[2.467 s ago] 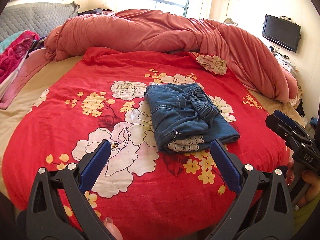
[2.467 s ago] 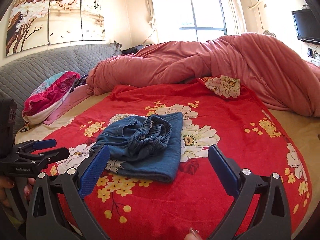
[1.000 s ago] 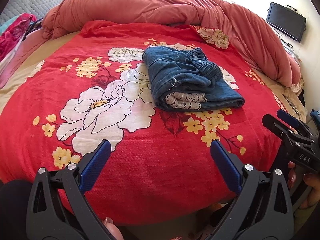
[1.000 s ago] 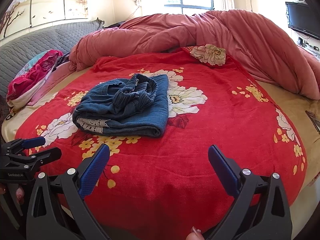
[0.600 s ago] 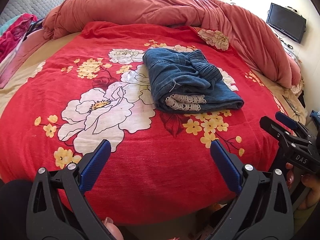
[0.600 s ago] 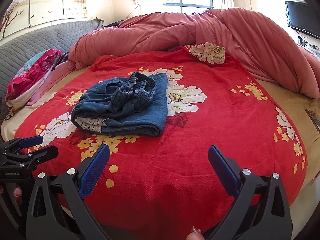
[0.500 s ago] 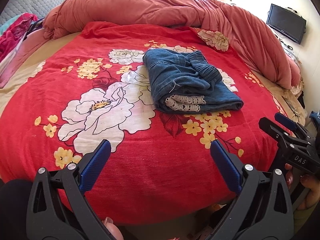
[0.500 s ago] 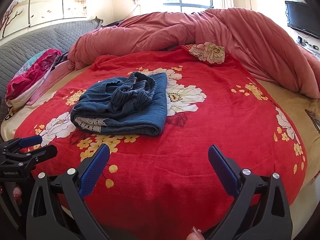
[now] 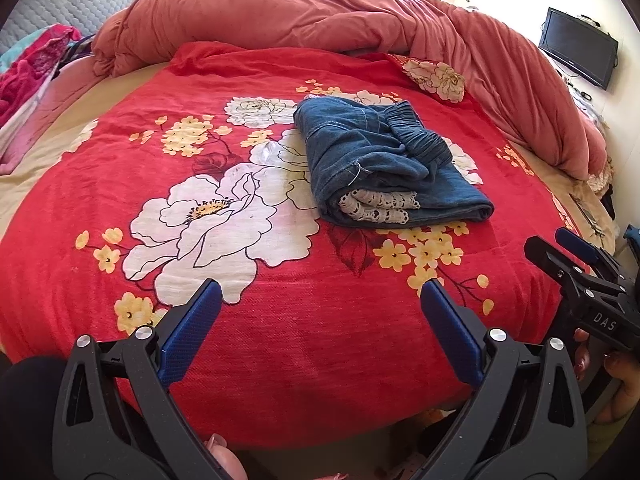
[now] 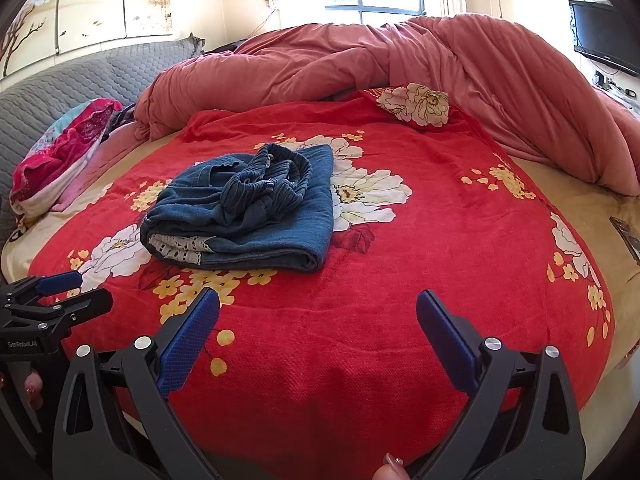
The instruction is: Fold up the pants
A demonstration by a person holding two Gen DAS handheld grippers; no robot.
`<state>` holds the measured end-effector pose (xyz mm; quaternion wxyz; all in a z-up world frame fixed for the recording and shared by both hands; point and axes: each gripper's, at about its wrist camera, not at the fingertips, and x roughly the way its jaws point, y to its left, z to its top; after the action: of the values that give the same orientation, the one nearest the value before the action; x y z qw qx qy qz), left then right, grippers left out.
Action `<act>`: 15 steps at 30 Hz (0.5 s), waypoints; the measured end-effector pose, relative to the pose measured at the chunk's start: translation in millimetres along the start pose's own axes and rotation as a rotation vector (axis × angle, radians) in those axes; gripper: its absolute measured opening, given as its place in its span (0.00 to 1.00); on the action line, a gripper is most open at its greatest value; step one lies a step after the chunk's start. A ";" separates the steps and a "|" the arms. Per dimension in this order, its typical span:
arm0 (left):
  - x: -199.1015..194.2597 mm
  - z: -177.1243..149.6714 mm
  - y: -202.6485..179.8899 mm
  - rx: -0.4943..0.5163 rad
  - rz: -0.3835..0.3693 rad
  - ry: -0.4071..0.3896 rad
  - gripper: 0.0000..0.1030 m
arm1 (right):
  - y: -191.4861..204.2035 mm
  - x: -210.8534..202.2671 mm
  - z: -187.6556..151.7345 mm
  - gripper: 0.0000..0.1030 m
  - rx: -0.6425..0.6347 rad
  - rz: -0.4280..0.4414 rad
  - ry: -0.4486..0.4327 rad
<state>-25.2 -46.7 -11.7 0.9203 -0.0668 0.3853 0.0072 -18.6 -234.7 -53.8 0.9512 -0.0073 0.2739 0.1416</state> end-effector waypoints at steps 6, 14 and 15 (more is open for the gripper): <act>0.1 0.1 -0.5 0.000 0.005 0.001 0.91 | -0.1 -0.2 0.0 0.95 0.001 0.000 0.000; -1.4 -0.1 -0.7 0.002 0.001 -0.004 0.91 | -2.0 -0.5 0.5 0.95 0.011 -0.003 -0.001; -1.5 0.0 -0.7 0.001 0.000 -0.004 0.91 | -1.8 -0.6 0.5 0.95 0.010 -0.004 -0.001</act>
<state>-26.2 -47.3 -10.6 0.9211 -0.0662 0.3835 0.0073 -18.3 -236.5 -53.1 0.9517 -0.0030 0.2741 0.1384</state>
